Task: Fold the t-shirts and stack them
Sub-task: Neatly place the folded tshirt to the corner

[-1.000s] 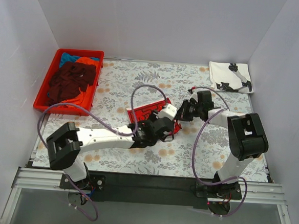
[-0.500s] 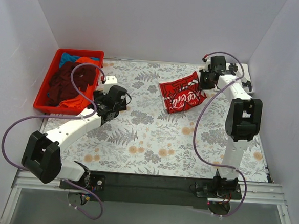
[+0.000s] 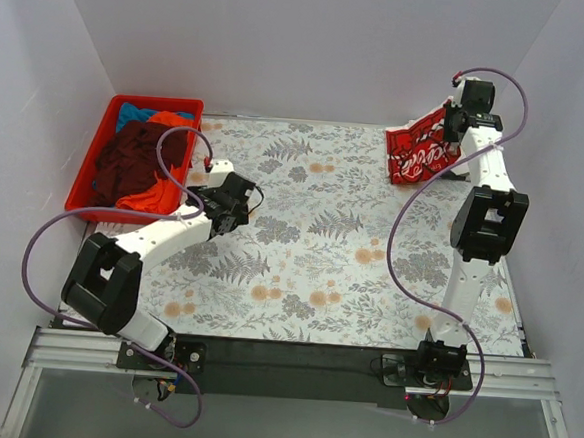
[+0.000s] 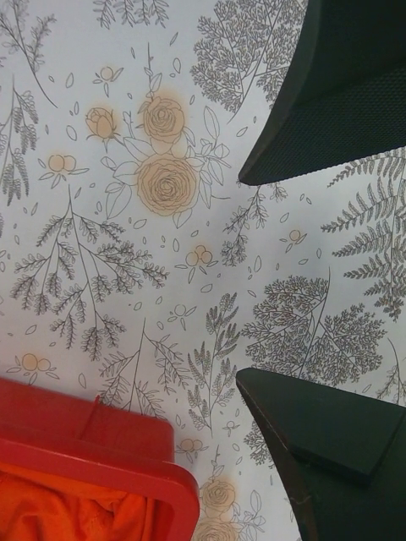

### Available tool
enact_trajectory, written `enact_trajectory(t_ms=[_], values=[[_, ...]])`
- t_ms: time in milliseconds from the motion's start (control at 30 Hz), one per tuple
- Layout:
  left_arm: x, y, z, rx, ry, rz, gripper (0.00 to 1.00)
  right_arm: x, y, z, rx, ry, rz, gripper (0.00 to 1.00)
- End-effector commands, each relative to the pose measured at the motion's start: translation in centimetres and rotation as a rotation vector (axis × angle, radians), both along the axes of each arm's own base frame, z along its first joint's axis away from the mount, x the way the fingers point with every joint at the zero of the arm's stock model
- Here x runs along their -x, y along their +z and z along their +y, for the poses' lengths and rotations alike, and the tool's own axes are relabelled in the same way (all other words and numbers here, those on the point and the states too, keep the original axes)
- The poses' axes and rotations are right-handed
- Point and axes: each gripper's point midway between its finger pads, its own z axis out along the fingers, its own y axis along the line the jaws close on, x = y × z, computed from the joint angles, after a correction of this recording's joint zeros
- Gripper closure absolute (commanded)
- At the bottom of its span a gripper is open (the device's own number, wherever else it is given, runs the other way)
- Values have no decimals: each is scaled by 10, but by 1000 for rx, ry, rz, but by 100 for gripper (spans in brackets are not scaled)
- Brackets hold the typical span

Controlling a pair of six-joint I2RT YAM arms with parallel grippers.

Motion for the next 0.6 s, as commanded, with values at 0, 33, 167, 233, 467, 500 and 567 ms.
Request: enact_trajectory(t_ms=[0, 33, 167, 233, 467, 500, 567], values=[[-1, -3, 2, -5, 19, 11, 11, -28, 39, -33, 95, -83, -168, 99], [-2, -3, 2, -3, 18, 13, 11, -30, 39, -40, 108, -106, -178, 99], [0, -10, 0, -7, 12, 39, 11, -44, 45, -60, 142, -120, -248, 99], [0, -13, -1, -6, 10, 46, 11, -53, 48, -65, 164, -101, -281, 99], [0, -22, -3, -11, 7, 77, 12, -65, 32, -91, 167, -132, -301, 97], [0, -22, -3, -15, 7, 78, 12, -65, 29, -94, 166, -139, -301, 97], [0, -25, -2, -19, 9, 86, 12, -64, 27, -104, 171, -160, -313, 96]])
